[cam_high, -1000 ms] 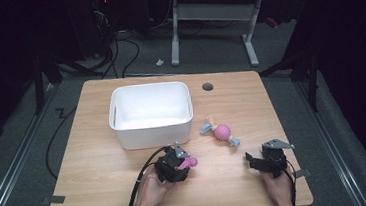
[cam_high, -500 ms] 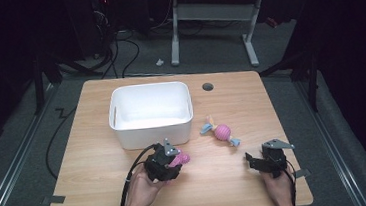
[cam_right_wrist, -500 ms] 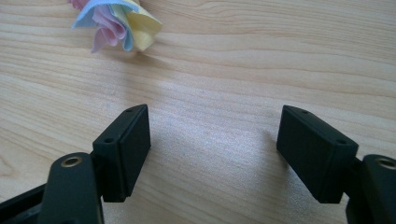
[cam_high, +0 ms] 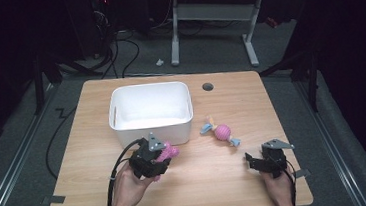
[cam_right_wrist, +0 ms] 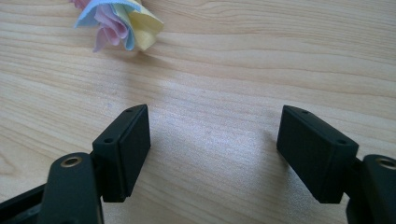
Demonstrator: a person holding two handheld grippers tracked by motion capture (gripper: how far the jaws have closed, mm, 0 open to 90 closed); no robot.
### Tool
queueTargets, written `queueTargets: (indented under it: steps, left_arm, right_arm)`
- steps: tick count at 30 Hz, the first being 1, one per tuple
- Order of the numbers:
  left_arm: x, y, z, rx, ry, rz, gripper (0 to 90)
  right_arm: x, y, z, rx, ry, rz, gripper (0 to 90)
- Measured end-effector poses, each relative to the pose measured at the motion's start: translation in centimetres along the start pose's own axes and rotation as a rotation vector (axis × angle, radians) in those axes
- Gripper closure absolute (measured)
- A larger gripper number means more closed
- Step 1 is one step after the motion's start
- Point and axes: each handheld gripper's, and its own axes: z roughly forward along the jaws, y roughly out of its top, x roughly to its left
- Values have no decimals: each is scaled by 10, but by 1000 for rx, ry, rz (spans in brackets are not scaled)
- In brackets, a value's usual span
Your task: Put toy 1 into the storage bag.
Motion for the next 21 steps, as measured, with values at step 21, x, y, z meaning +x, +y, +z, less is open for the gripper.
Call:
queueTargets:
  steps: [21]
  left_arm:
    - [31, 20, -53, -78, -29, -46, 586]
  right_arm:
    - [0, 0, 0, 1, 7, -5, 254]
